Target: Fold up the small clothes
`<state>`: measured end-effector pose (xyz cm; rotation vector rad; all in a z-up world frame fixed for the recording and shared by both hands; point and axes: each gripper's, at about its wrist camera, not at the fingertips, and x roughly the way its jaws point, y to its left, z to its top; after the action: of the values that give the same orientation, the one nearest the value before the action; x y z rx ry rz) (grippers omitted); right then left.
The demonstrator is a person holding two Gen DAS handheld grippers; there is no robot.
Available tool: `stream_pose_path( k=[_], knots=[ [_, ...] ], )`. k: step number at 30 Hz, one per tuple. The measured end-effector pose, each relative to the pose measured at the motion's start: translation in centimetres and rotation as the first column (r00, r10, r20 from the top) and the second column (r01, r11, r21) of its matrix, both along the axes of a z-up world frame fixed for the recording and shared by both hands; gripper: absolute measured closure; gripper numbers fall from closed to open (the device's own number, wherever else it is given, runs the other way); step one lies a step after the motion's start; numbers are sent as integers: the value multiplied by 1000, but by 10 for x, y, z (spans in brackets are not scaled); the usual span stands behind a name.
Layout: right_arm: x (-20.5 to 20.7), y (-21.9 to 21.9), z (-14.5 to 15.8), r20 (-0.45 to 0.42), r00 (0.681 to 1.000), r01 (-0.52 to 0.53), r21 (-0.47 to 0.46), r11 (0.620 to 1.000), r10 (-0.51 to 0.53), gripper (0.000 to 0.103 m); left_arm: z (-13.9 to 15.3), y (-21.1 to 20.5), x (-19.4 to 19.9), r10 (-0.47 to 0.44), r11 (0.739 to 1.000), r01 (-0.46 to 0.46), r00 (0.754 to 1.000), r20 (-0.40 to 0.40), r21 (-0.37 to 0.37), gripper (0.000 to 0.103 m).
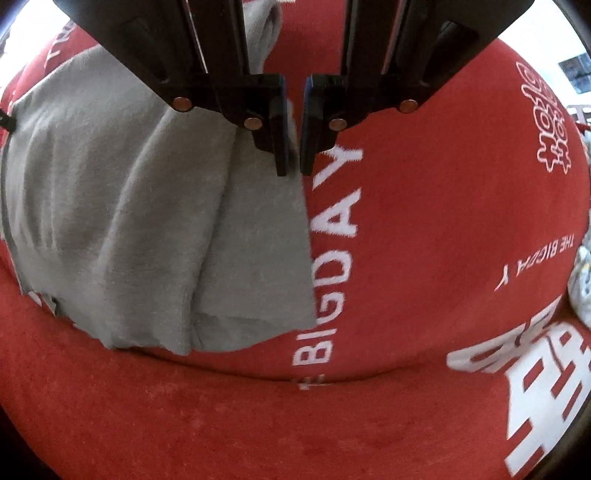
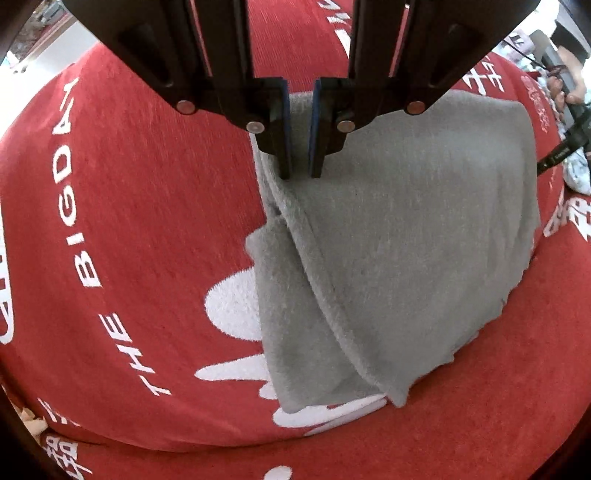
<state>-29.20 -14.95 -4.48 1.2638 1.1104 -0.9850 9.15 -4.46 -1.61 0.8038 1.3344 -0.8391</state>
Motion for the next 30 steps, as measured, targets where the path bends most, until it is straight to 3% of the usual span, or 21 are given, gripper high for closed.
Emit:
stream_pose_path(
  k=[6,13,14,15,16,18,25,26,28,30],
  knots=[
    [10,6,8,-3,1000,5,4,1000,-5,91,5,-2,-3,-8,1000,6,998,-69,-25,97],
    [45,8,8,5,997,-82,-16,997,82,91,5,-18,-6,-27,999,22,994,-109,-43,96],
    [48,8,7,10,996,-85,-16,996,85,91,5,-20,-6,-28,999,24,994,-109,-43,78],
    [54,8,7,17,996,-91,-19,996,91,91,4,-22,-4,-28,999,23,994,-106,-43,22],
    [63,7,6,25,995,-99,-24,995,99,91,6,-24,-4,-21,999,17,997,-79,-51,0],
    [81,9,8,57,991,-119,-30,992,121,91,13,-30,-2,-37,995,34,999,-30,-92,0],
    [127,9,-7,110,982,-155,-1,988,154,91,-2,-64,12,-82,993,75,994,-71,-89,1],
    [131,8,-10,111,982,-156,8,988,154,91,-7,-67,18,-79,993,69,992,-96,-99,5],
    [133,8,-13,113,982,-155,18,988,152,91,-20,-79,27,-67,993,48,982,-175,-109,28],
    [131,8,-14,124,981,-153,22,988,149,91,-30,-87,30,-57,994,35,972,-227,-101,38]
  ],
)
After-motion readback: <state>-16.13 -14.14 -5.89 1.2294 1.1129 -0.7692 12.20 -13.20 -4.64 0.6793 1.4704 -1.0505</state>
